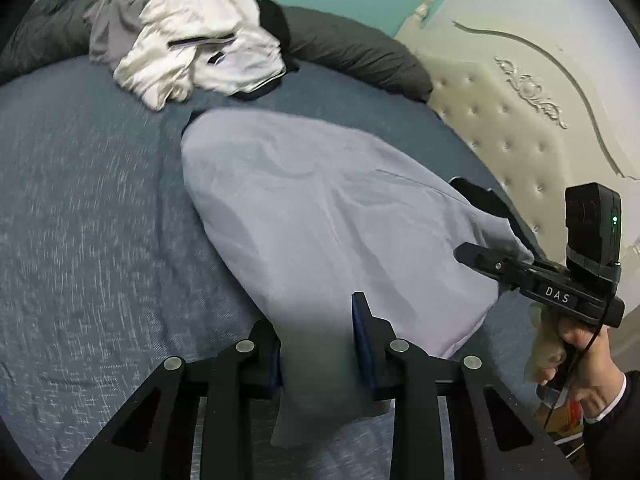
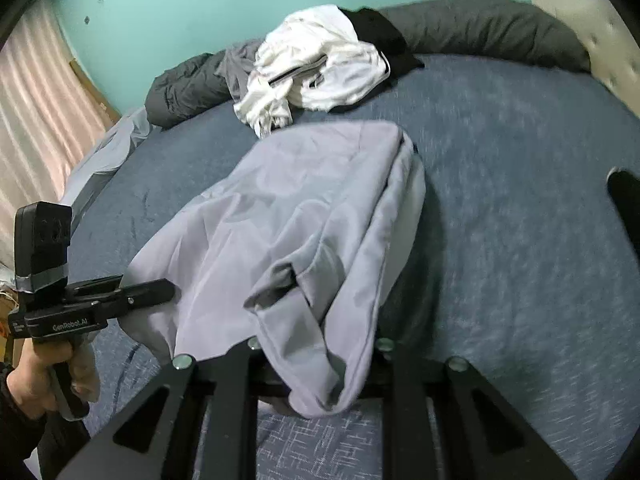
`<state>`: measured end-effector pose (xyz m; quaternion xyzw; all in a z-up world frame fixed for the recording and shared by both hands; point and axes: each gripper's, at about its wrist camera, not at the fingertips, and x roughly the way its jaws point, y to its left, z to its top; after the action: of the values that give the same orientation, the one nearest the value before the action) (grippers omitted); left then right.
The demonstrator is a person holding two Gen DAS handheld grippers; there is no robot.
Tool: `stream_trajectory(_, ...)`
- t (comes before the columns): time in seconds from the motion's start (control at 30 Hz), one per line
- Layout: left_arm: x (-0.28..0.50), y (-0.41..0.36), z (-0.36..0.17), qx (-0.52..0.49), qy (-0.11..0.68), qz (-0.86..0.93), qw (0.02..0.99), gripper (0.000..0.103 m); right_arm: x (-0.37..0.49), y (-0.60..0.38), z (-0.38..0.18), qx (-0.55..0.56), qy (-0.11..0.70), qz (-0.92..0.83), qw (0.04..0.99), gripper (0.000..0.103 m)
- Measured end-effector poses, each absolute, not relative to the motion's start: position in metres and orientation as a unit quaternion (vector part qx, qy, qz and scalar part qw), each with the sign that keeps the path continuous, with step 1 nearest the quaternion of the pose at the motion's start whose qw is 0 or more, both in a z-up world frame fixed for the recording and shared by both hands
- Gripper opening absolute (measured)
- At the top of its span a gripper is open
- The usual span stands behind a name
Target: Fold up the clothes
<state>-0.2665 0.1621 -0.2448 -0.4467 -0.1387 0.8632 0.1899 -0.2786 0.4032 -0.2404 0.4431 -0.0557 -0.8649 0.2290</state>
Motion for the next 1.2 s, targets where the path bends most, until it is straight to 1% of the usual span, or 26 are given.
stream_trajectory(0.27, -0.26, 0.208, -0.19, -0.425, -0.108, 0.872, 0.218, 0.029, -0.264, 0.432, -0.177, 0.413, -0.013, -0.884, 0.219, 0.016)
stream_trajectory(0.4, -0.261, 0.236, -0.17, -0.415, -0.099, 0.874, 0.233, 0.029, -0.257, 0.457, -0.153, 0.403, -0.005, -0.891, 0.21, 0.016)
stream_trajectory(0.63, -0.266, 0.293, -0.151, -0.406, -0.09, 0.872, 0.258, 0.028, -0.247, 0.507, -0.124, 0.394, -0.001, -0.9, 0.188, 0.016)
stream_trajectory(0.83, -0.277, 0.341, -0.134, -0.391, -0.085, 0.873, 0.279, 0.027, -0.241, 0.549, -0.097, 0.382, 0.019, -0.909, 0.164, 0.015)
stream_trajectory(1.2, -0.326, 0.438, -0.096, -0.362, -0.081, 0.875, 0.311, 0.027, -0.259, 0.63, -0.05, 0.364, 0.052, -0.922, 0.124, 0.015)
